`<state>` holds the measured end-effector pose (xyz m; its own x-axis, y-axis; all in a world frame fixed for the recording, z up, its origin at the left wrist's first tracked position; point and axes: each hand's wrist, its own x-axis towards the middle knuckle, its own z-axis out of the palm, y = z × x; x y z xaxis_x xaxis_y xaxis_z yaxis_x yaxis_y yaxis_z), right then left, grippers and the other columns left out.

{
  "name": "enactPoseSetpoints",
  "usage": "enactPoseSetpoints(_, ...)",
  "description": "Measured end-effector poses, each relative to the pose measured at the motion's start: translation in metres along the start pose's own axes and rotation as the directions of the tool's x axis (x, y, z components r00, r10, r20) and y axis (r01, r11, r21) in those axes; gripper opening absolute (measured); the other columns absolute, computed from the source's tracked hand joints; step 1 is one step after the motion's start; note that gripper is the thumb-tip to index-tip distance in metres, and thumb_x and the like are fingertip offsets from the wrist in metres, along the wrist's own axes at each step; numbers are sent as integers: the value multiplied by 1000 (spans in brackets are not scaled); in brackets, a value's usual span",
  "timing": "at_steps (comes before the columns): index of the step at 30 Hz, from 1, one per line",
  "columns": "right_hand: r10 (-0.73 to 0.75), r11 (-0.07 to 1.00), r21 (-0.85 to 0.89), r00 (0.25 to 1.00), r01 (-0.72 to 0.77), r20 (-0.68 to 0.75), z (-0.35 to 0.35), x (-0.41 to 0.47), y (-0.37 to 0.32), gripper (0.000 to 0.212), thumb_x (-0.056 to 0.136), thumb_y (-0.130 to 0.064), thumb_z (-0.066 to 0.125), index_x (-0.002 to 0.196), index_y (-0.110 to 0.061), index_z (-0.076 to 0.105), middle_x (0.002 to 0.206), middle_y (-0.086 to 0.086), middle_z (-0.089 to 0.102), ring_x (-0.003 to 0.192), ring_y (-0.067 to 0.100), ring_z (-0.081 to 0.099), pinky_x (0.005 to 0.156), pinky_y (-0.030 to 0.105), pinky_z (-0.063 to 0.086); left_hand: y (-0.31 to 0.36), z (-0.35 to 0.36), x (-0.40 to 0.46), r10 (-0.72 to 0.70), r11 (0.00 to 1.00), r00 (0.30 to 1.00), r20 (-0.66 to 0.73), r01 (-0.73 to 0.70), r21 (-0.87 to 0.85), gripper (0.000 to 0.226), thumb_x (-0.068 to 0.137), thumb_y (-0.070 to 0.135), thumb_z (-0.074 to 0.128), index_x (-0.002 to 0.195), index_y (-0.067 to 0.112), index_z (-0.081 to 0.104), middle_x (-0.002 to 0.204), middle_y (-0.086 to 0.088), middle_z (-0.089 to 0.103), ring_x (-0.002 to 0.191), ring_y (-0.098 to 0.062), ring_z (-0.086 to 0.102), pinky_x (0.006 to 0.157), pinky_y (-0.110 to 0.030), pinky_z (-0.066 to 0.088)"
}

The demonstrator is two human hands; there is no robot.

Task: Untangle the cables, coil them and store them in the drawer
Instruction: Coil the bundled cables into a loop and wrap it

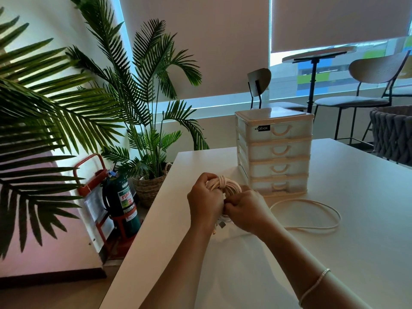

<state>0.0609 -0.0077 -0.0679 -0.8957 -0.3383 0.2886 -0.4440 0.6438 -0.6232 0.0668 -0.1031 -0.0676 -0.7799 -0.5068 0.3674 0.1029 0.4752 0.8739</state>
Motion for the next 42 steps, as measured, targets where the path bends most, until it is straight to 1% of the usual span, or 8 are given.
enactPoseSetpoints(6,88,943,327,995,-66,-51,-4,-3,-3,15,76,-22,66,66,-12,73,109,-13,51,107,5,47,85,25,38,-10,-6,7,89,992,996,-15,-87,93,32,79,-9,44,95,11,64,82,-1,60,72,-19,51,55,-14,35)
enactPoseSetpoints(14,94,939,334,995,-82,-19,-7,-4,-5,25,70,-26,74,52,-18,60,81,-8,53,79,7,44,59,17,30,-24,-10,11,198,951,966,-165,-148,271,26,80,-3,49,96,10,65,86,-16,68,80,-37,60,61,-33,40)
enactPoseSetpoints(23,-36,646,757,987,-96,157,-9,-7,3,24,78,-6,68,56,-11,59,43,5,56,34,14,49,42,20,41,-29,-12,17,253,944,932,-260,-179,278,23,84,-2,51,98,9,65,87,-16,67,81,-34,60,60,-33,41)
enactPoseSetpoints(26,-122,741,619,855,-260,505,-22,-7,9,16,74,-18,71,66,-8,61,46,7,59,30,10,38,33,16,29,-32,-15,17,286,941,911,-296,-208,267,21,80,-5,55,94,5,66,84,-17,66,77,-36,60,60,-34,42)
enactPoseSetpoints(29,-145,881,424,734,-210,664,-31,-7,21,27,62,-38,75,70,-14,65,64,1,69,48,9,52,44,19,38,-35,-19,19,272,952,895,-354,-197,233,19,78,-6,54,89,5,66,81,-17,65,75,-36,58,58,-30,35)
enactPoseSetpoints(32,-85,970,235,817,-62,570,-26,-1,32,35,54,-54,73,61,-23,60,70,1,62,69,14,52,67,29,38,-35,-21,21,268,955,883,-385,-192,226,19,80,-5,53,89,6,65,82,-16,65,76,-34,59,58,-30,37)
enactPoseSetpoints(38,106,935,-350,901,53,420,-32,2,34,40,79,-62,56,67,-24,62,70,-12,61,68,3,55,72,23,46,-31,-22,19,358,924,843,-403,-258,280,22,74,4,48,85,5,67,80,-16,66,73,-36,61,57,-29,38)
enactPoseSetpoints(42,238,824,-560,949,-84,208,-32,6,38,60,83,-60,53,117,-10,56,102,3,56,89,18,55,77,29,47,-28,-19,15,546,814,756,-361,-377,442,24,68,19,37,84,22,55,72,-11,64,58,-32,61,45,-26,38)
